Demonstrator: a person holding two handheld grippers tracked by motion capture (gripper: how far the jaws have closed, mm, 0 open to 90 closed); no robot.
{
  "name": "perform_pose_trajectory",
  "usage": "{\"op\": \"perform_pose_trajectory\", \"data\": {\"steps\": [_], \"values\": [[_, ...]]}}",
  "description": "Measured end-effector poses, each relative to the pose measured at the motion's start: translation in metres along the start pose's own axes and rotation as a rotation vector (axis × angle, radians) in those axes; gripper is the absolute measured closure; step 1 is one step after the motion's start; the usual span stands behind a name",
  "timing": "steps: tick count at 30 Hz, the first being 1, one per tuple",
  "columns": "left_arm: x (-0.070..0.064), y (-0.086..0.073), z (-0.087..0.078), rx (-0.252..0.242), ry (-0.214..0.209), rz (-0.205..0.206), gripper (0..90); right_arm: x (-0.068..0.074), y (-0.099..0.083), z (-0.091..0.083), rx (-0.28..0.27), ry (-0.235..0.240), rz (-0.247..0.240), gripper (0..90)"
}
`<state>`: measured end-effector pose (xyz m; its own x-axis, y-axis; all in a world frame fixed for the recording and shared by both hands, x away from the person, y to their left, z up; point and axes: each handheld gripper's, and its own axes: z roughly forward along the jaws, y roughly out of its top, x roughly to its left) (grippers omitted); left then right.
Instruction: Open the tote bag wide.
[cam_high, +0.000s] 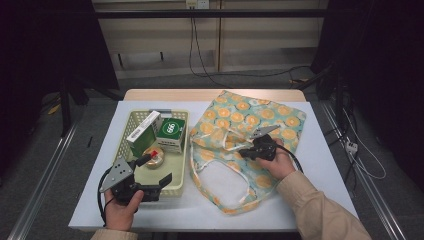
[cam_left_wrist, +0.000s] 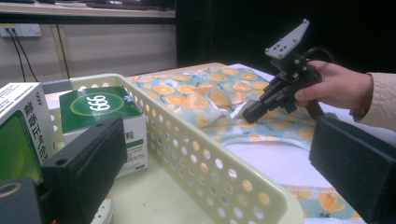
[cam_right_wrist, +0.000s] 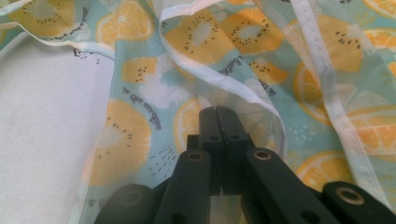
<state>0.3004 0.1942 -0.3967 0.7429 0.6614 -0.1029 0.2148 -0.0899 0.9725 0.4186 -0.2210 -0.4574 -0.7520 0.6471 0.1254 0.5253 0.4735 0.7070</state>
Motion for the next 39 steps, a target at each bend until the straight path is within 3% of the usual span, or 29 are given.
{"op": "perform_pose_trajectory", "data": {"steps": [15,18,28,39], "values": [[-0.001,0.002,0.001,-0.005,-0.003,0.002,4.1,0.018,0.022,-0.020,-0.035,0.074,-0.019,90.0],[-0.001,0.002,0.001,-0.006,-0.003,0.002,4.1,0.020,0.027,-0.025,-0.043,0.071,-0.028,90.0],[0.000,0.001,0.001,-0.005,-0.005,0.001,4.1,-0.010,0.032,-0.040,-0.106,-0.009,0.042,90.0],[0.000,0.000,0.002,0.000,-0.006,0.005,4.1,-0.036,0.020,-0.034,-0.101,-0.082,0.103,90.0]]}}
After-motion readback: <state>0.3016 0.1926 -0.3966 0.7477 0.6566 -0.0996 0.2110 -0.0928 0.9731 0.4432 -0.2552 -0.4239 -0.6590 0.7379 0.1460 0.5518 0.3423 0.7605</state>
